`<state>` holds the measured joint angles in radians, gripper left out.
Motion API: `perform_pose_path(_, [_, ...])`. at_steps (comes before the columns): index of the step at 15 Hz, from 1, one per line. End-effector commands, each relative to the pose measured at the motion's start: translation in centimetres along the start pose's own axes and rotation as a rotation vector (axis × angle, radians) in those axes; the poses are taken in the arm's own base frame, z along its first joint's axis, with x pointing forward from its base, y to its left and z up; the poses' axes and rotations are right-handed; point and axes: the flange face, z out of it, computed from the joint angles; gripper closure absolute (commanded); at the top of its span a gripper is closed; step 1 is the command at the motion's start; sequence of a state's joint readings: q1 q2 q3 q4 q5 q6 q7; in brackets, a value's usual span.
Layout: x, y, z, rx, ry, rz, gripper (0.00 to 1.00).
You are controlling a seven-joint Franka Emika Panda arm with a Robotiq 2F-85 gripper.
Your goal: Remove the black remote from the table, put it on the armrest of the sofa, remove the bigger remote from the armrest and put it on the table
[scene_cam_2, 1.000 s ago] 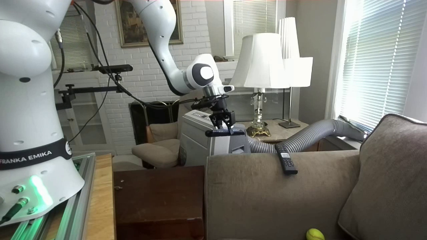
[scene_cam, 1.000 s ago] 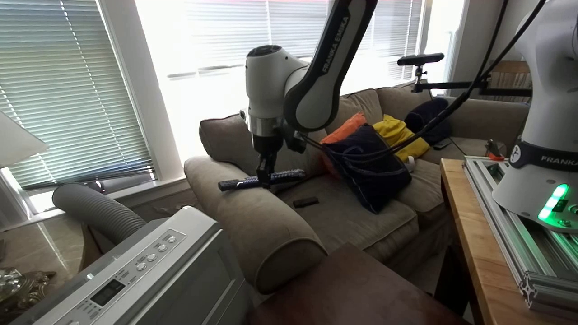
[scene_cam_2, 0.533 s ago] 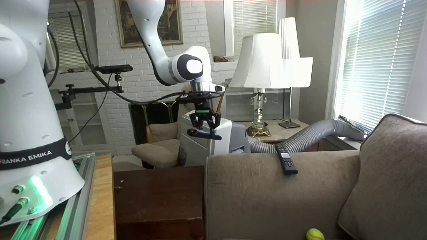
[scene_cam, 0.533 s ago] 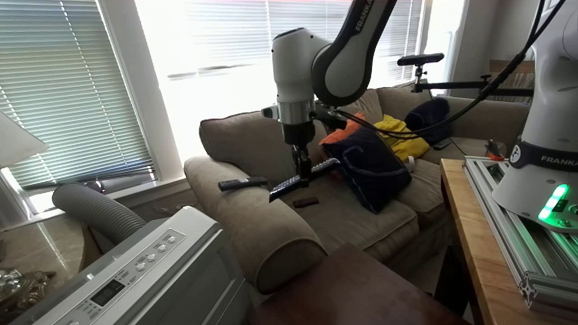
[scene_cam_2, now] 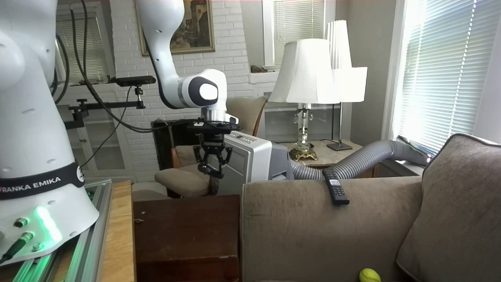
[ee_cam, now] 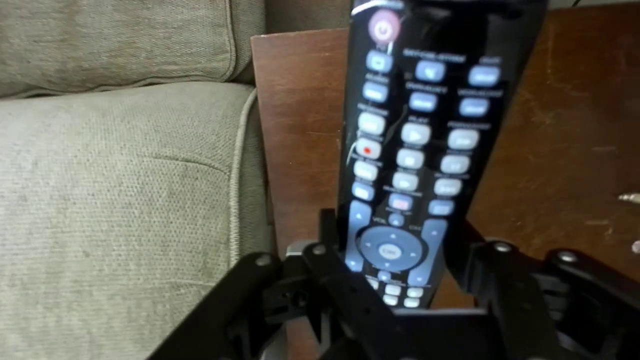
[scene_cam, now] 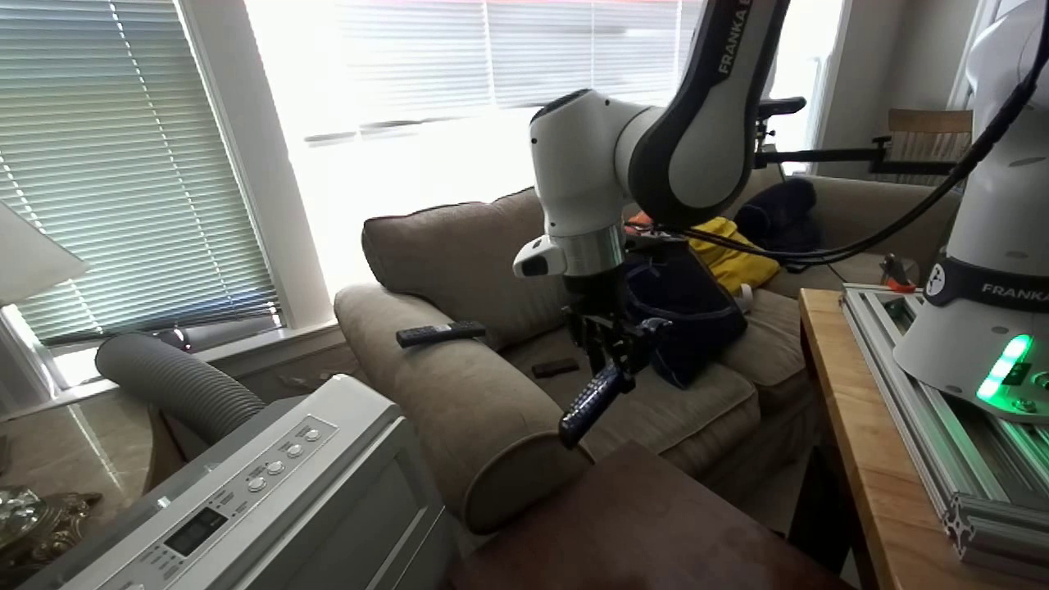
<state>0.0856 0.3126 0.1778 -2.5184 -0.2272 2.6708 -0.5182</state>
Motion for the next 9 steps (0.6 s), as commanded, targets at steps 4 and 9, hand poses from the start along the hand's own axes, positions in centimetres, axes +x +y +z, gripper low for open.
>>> perform_pose_path(4, [1.3,-1.1,3.6,-0.223,0.115,-0.227,0.72])
perform_pose_path(9, [0.8,0.0,6.8,-0.308,0.234,-0.149,0.72])
